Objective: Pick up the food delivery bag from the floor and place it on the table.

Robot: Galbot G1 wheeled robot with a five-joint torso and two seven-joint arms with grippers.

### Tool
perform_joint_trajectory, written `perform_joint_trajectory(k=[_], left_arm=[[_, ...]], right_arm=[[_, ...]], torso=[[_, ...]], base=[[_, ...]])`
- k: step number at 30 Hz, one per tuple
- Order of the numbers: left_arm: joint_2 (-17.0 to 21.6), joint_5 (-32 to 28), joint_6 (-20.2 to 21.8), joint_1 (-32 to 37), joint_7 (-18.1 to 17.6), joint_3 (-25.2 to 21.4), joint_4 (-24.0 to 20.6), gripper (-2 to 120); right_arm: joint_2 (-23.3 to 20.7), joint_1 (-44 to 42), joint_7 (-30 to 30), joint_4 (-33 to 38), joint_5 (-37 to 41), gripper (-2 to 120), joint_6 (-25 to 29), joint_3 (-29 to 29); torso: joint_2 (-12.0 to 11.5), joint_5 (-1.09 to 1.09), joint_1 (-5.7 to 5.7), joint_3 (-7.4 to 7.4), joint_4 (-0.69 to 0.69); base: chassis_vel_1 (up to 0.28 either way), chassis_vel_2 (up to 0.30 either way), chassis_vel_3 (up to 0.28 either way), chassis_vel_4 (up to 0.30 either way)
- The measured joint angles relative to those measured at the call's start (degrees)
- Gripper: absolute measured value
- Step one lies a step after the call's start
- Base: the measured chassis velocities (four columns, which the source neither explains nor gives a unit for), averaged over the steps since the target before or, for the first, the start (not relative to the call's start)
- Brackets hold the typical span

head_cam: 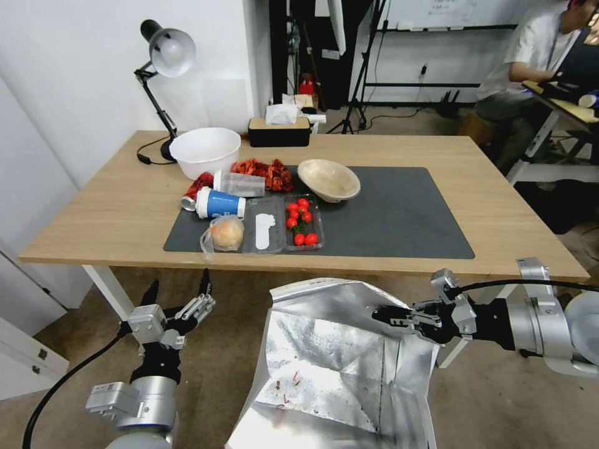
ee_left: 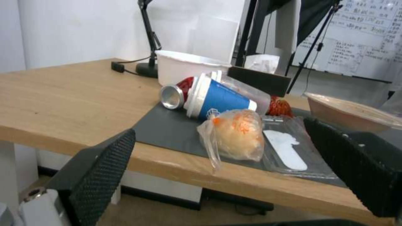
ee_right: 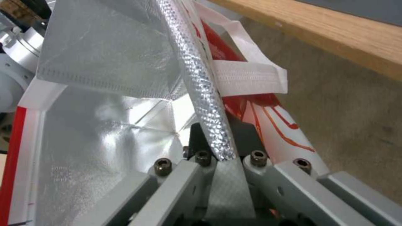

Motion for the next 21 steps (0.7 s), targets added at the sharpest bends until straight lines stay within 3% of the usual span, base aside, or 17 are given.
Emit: perform_joint_trajectory(k=[21], left_arm=[[0.3,-0.1,-0.2,-0.1,0.4,-0.3,0.1,100]], right_arm=[[0.2,-0.2,0.2,-0.3,0.6,0,0.3,0.0]], torso=[[-0.5,0.0,-0.21,-0.28,0.0]], base=[[0.0,0.0,0.0,0.0]])
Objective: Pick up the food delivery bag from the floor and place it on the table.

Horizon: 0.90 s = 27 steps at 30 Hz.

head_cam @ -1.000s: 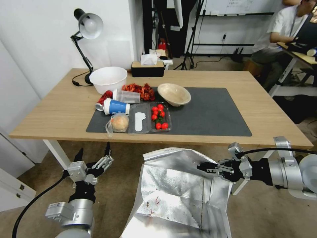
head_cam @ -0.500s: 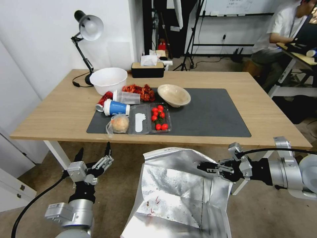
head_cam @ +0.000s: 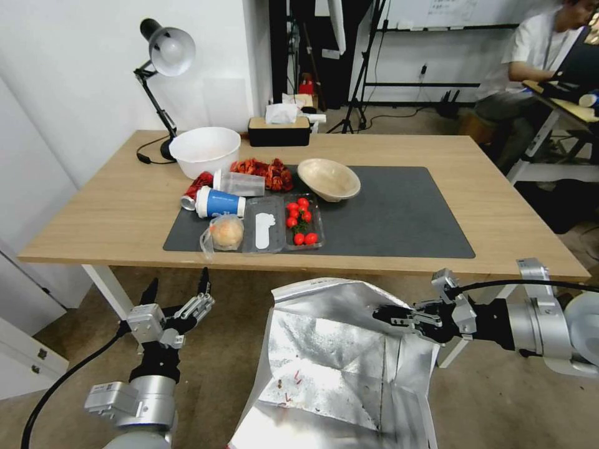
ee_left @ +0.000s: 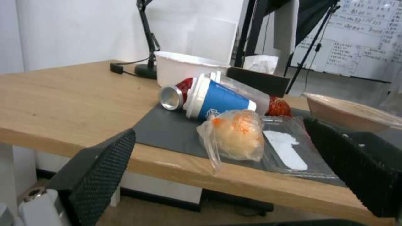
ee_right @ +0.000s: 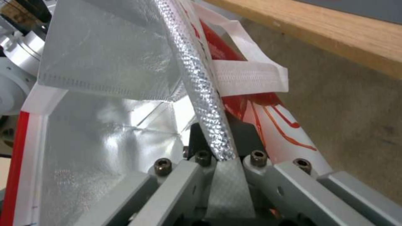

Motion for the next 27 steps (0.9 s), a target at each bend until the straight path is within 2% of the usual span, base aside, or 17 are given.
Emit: perform_joint_trajectory(k=[5,19,27], left_arm=[[0.0,-0.1,-0.3,0.1,0.0,-0.4,-0.2,100],[-1.1,0.4,-0.9,0.5,-0.3,-1.0,-0.7,100],[-1.6,0.7,-1.3,0.8,-0.6,-1.1,-0.9,100]], right_arm=[[-1.7,0.1,1.0,0.0,4.7,0,-0.1,2.1],[-4.1,0.8,1.8,0.9,9.5,0,-0.7,4.5],[-4.6,0.9,3.3,1.4,14.3,0,-1.7,9.3]], torso=[[-0.1,0.0,-0.05,-0.06,0.0],[-0.2,0.0,-0.08,-0.11,0.0],[-0.2,0.0,-0.1,-0.12,0.0]], base=[[0.0,0.0,0.0,0.0],[0.0,0.0,0.0,0.0],[0.0,0.0,0.0,0.0]])
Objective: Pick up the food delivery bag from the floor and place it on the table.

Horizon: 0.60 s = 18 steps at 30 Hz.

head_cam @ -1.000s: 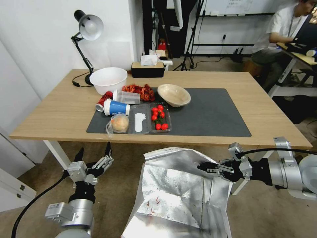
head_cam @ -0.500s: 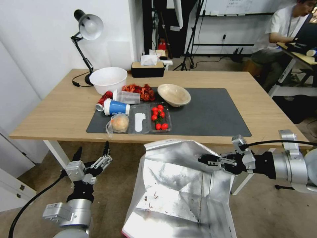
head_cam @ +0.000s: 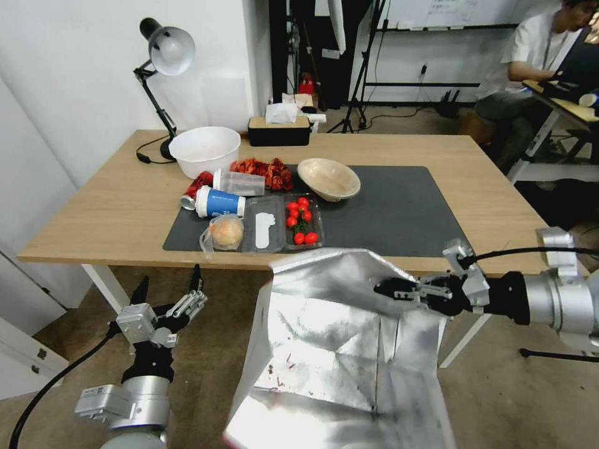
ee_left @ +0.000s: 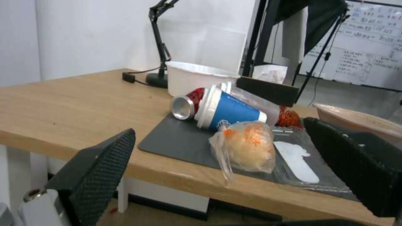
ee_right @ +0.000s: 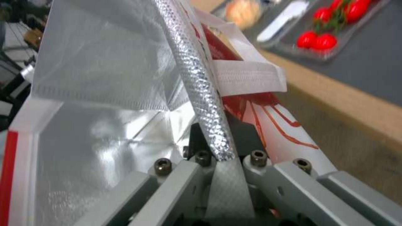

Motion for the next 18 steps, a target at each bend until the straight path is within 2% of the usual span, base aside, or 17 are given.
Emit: perform_joint_trajectory(k=[7,18], left_arm=[[-0.5,0.1,-0.5,0.6,-0.5,0.2,-0.3,100],[-0.6,0.6,-0.6,0.9,-0.5,0.1,-0.4,100]], right_arm=[[1.8,-0.2,1.2,2.3,3.7,0,-0.8,4.1],[1.5,2.2,4.1,1.9,10.1,0,0.2,8.4]], torso=[[0.0,0.0,-0.01,-0.02,-0.01],[0.0,0.0,-0.02,-0.02,0.0]], base=[[0.0,0.0,0.0,0.0],[0.0,0.0,0.0,0.0]])
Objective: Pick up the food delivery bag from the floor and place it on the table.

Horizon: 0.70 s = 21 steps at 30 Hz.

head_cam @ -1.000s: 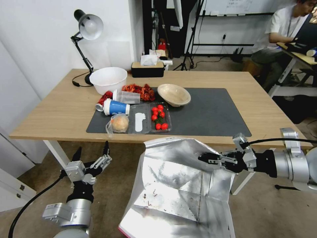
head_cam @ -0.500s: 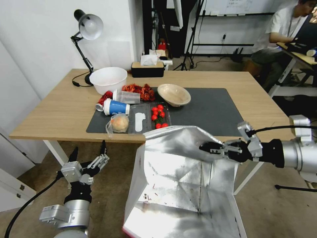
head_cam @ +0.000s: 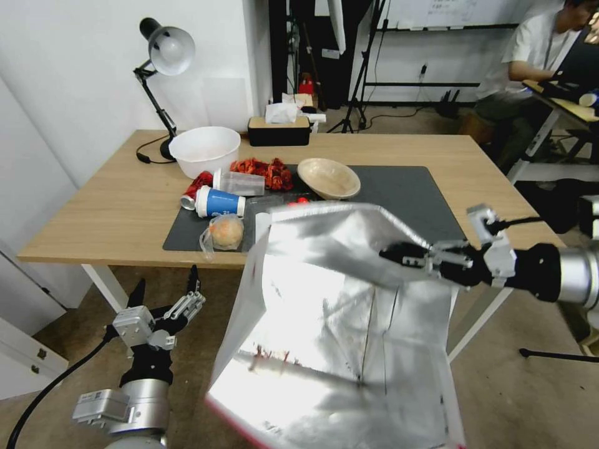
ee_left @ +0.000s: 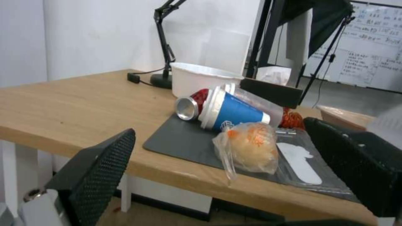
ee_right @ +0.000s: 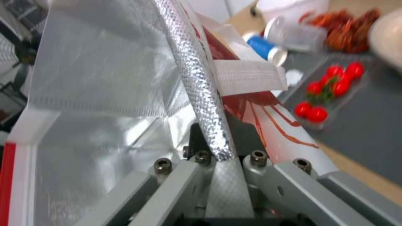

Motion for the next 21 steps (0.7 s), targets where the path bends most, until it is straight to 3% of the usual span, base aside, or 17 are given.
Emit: perform_joint_trajectory(k=[7,14,18,21], left_arm=[[-0.1,0.4,-0.1,-0.1,0.0,0.1,0.2,100],[0.1,0.8,-0.1,-0.3,0.1,0.5,0.7,100],[0.5,0.9,0.0,-0.7,0.1,1.0,1.1,100],[1.1,0.9,0.1,-0.9,0.1,1.3,1.4,100]], right_arm=[[1.9,1.9,4.8,-0.2,8.1,0,4.4,1.9],[7.0,4.3,12.7,0.3,17.8,0,13.6,0.7],[9.8,5.4,16.1,-0.1,19.9,0,19.2,-1.3],[11.5,5.4,19.5,-0.4,20.0,0,21.9,-1.7]], torso=[[0.0,0.0,0.0,-0.01,0.0],[0.0,0.0,-0.01,-0.01,-0.01],[0.0,-0.01,-0.01,-0.01,0.02],[0.0,0.01,-0.01,-0.01,-0.03]], base=[[0.0,0.0,0.0,0.0],[0.0,0.0,0.0,0.0],[0.0,0.0,0.0,0.0],[0.0,0.0,0.0,0.0]])
